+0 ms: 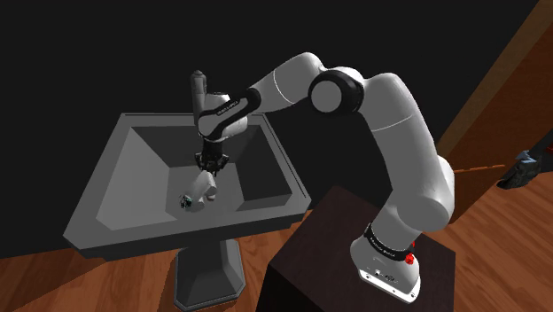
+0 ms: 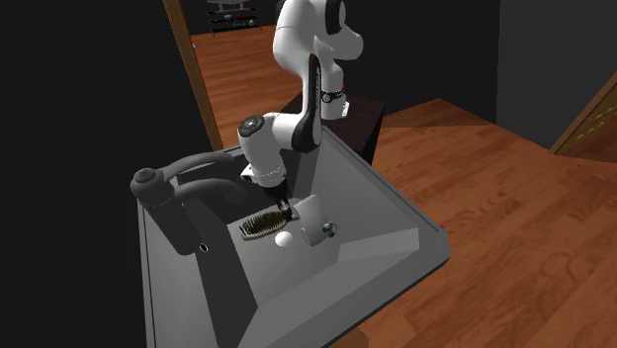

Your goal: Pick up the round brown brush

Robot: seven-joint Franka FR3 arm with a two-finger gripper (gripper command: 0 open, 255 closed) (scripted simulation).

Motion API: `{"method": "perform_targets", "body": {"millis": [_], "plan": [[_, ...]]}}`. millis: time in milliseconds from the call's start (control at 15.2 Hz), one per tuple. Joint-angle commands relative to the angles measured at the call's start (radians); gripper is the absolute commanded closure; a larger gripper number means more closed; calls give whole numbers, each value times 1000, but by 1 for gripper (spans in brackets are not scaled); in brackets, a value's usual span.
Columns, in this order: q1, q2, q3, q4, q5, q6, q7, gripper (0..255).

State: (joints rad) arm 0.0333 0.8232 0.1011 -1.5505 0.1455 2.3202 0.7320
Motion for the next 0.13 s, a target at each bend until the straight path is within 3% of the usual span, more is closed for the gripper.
{"method": "perform_targets", "body": {"millis": [0,66], "plan": [[-1,-14,0,-2,0,-11,1,255],[-1,-14,0,-2,0,-11,1,255]]}}
